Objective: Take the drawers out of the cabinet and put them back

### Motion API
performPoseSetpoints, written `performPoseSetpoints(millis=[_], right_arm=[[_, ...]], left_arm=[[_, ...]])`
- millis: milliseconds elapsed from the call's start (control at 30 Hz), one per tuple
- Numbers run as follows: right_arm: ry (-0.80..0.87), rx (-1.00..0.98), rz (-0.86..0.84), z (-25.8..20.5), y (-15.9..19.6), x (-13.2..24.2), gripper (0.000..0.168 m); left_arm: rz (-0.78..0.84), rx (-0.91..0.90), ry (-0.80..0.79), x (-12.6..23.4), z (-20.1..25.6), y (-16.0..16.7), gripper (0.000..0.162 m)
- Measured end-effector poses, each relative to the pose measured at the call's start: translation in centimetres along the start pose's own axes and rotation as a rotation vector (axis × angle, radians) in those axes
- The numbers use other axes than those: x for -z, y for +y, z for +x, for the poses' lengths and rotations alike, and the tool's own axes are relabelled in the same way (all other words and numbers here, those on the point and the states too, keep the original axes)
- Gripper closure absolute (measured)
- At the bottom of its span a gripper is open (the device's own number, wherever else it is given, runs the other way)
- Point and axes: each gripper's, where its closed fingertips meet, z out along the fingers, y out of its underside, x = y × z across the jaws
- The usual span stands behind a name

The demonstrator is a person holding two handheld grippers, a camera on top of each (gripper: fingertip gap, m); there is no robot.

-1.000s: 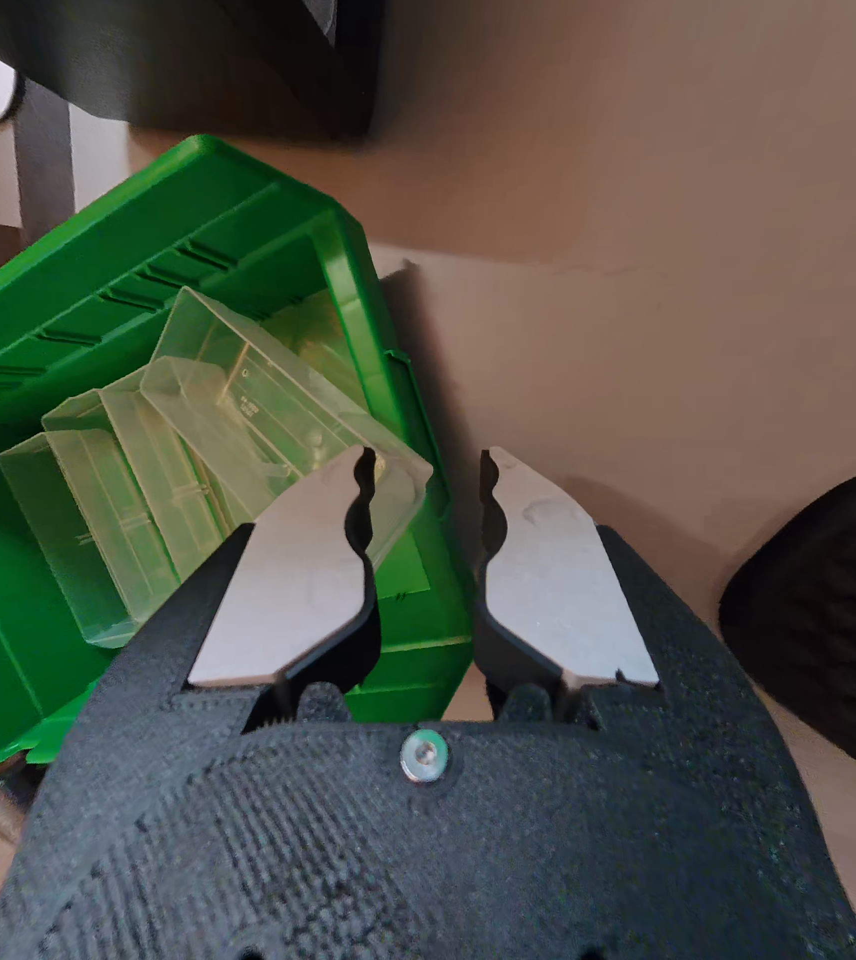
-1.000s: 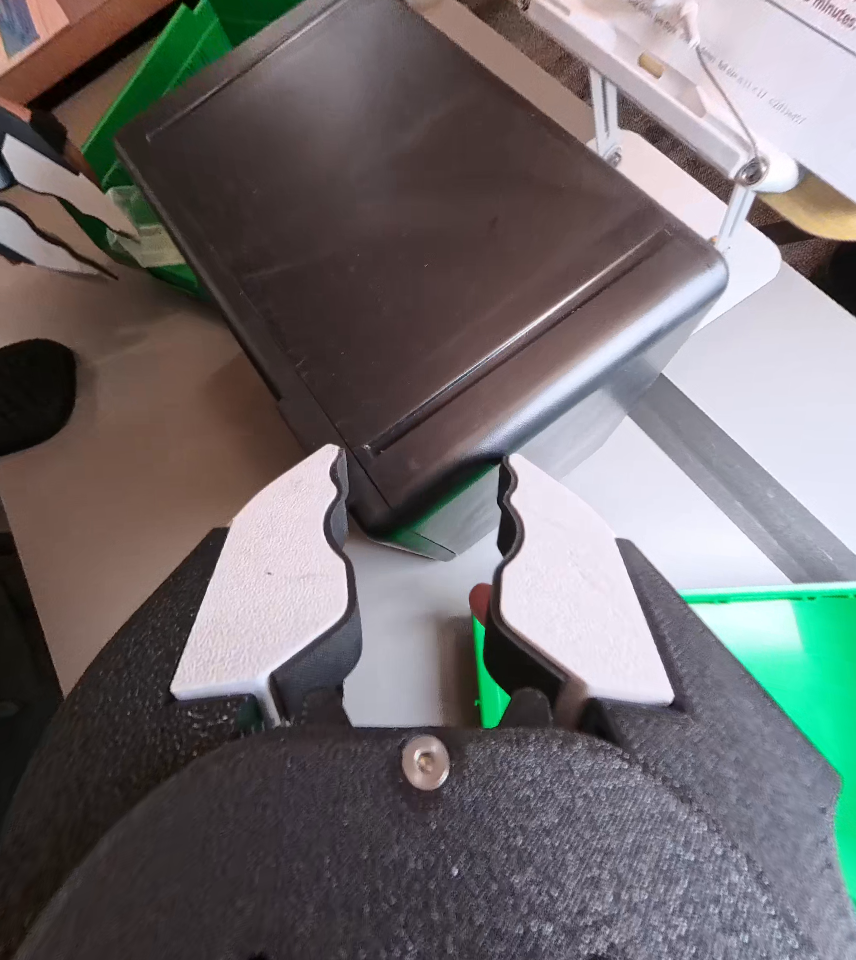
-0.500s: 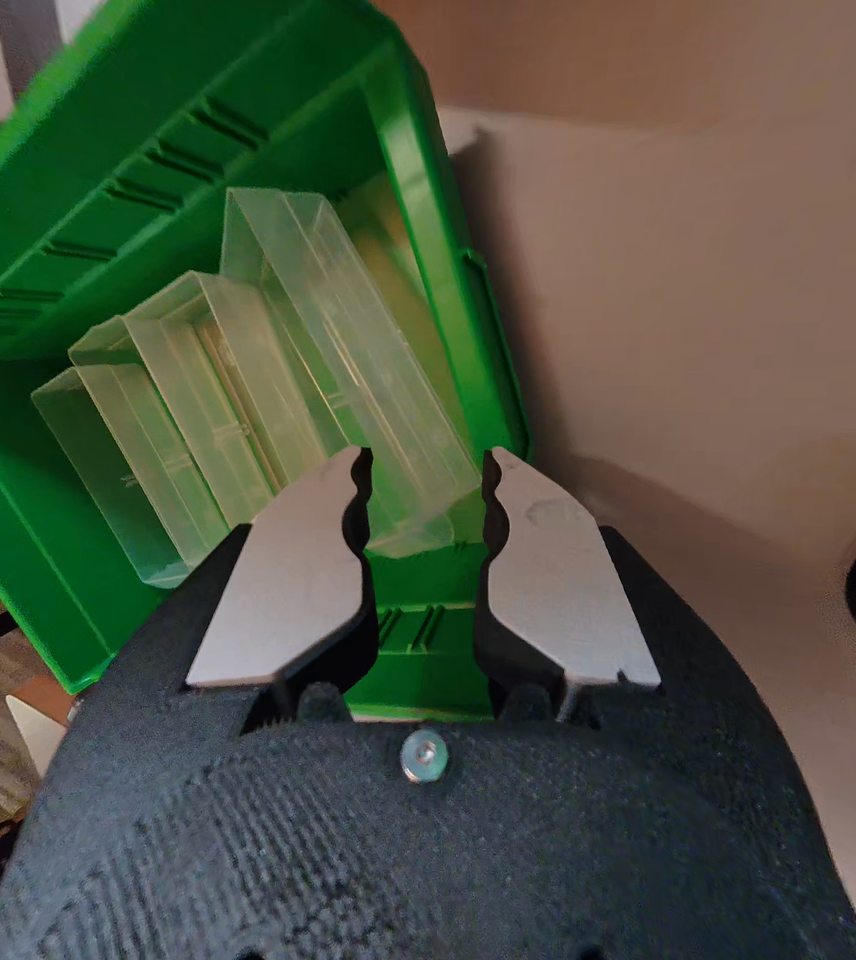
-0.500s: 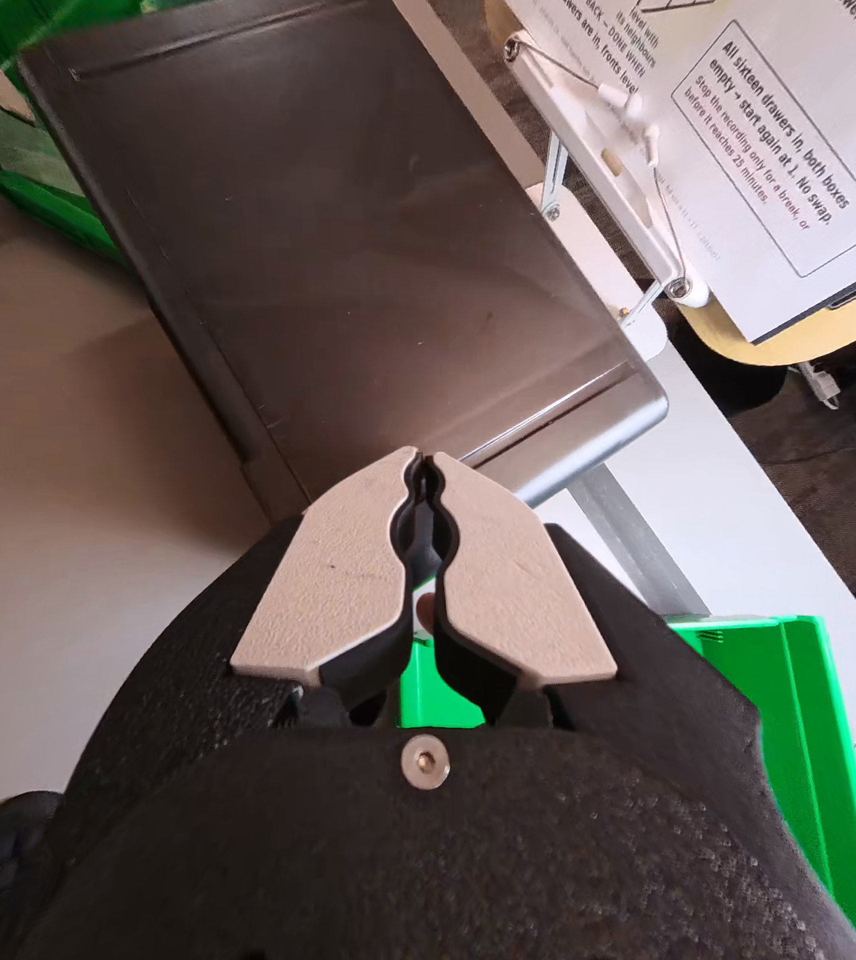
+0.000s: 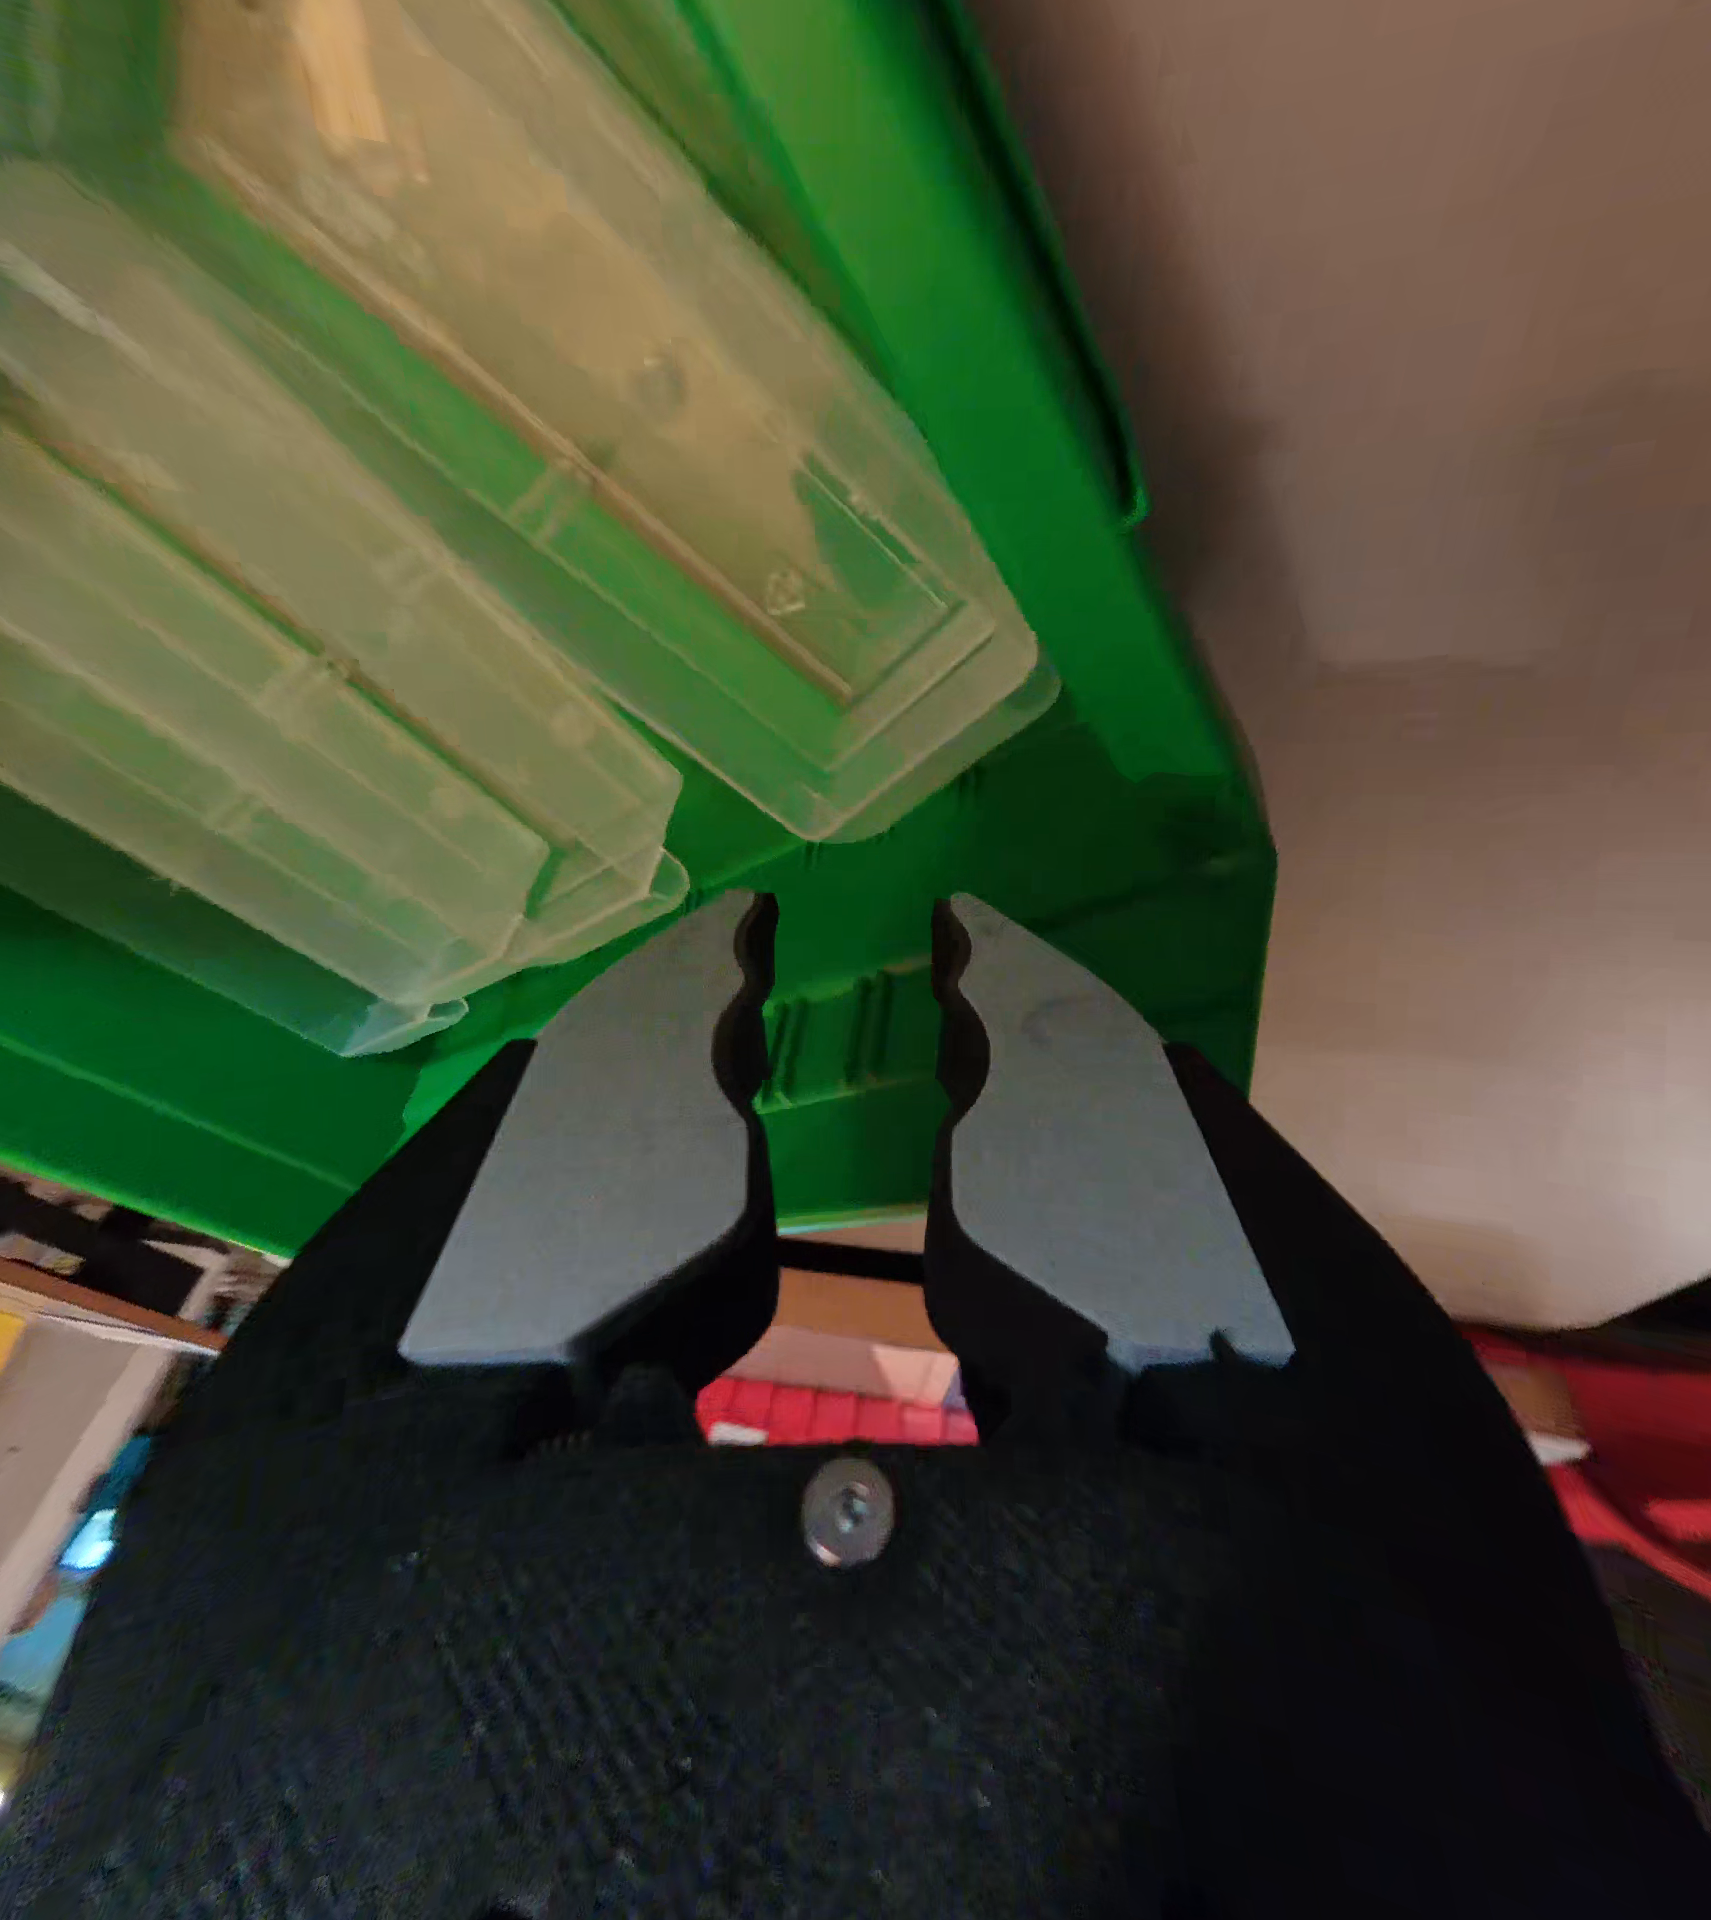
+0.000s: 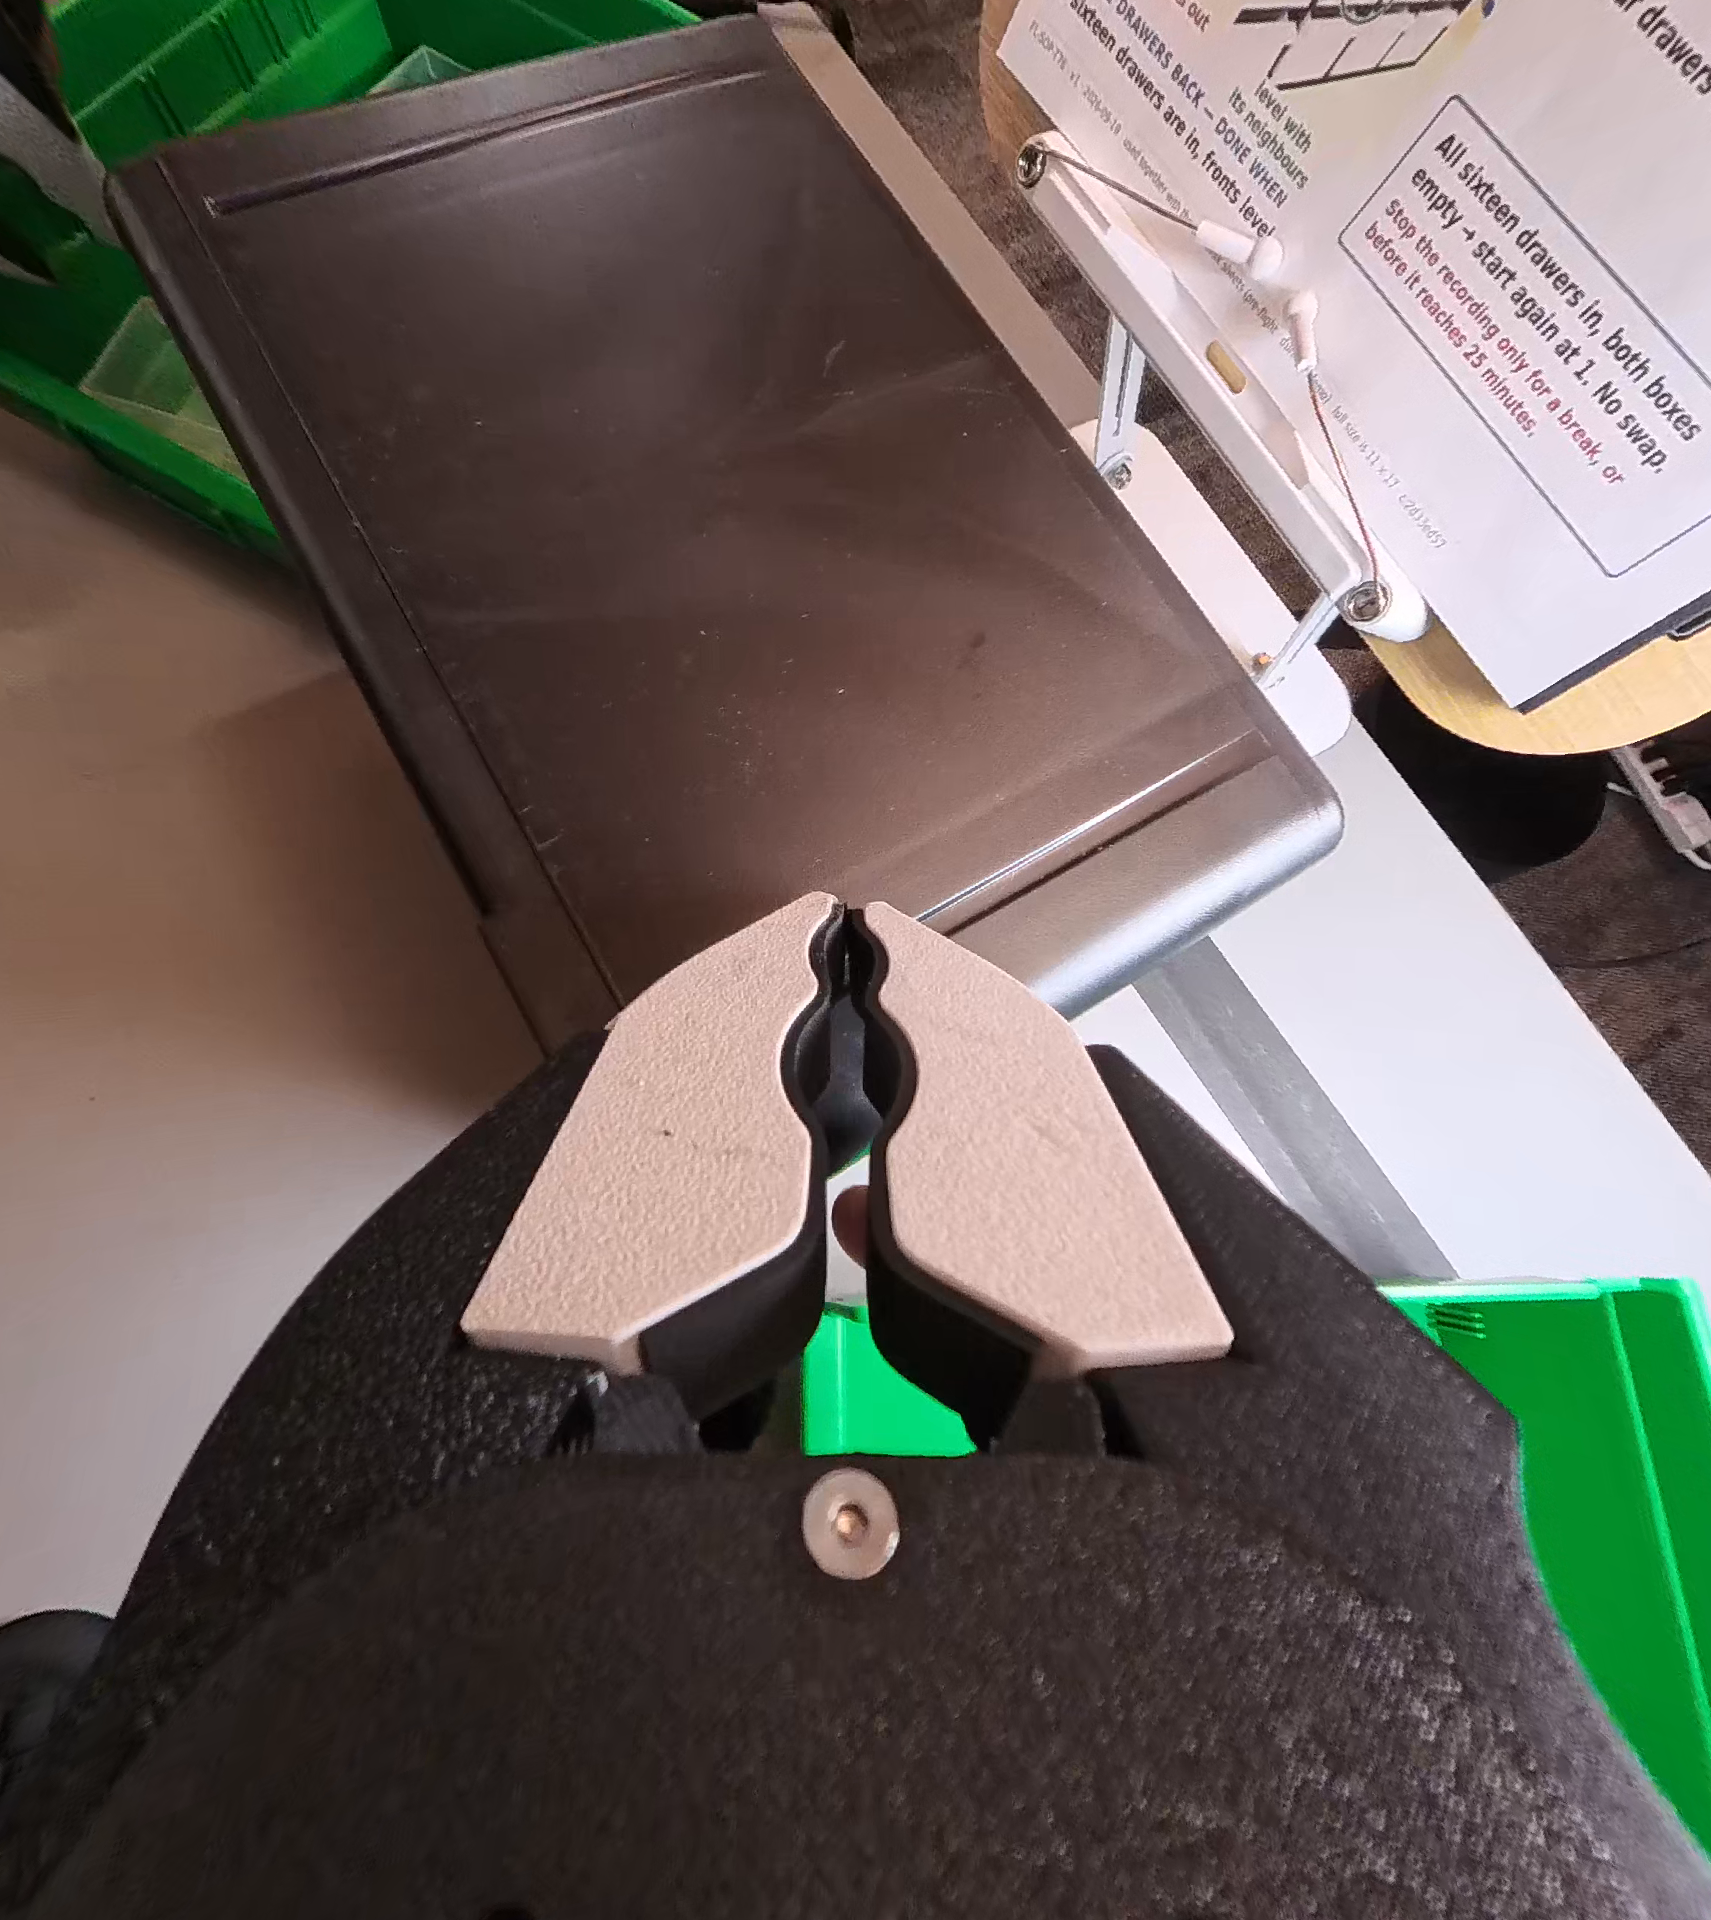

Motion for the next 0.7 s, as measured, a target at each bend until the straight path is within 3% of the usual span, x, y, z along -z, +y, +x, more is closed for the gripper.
performPoseSetpoints(millis=[267,367,700], right_arm=[[-0.006,-0.009,0.008,0.0,0.0,0.0,0.168],[-0.019,-0.020,0.008,0.0,0.0,0.0,0.168],[-0.043,-0.039,0.002,0.0,0.0,0.0,0.168]], left_arm=[[-0.077,-0.221,0.074,-1.9,1.2,-1.3,0.127],[-0.076,-0.242,0.095,-3.0,1.7,-1.6,0.137],[0.045,-0.067,0.038,0.8,1.1,-2.8,0.142]])
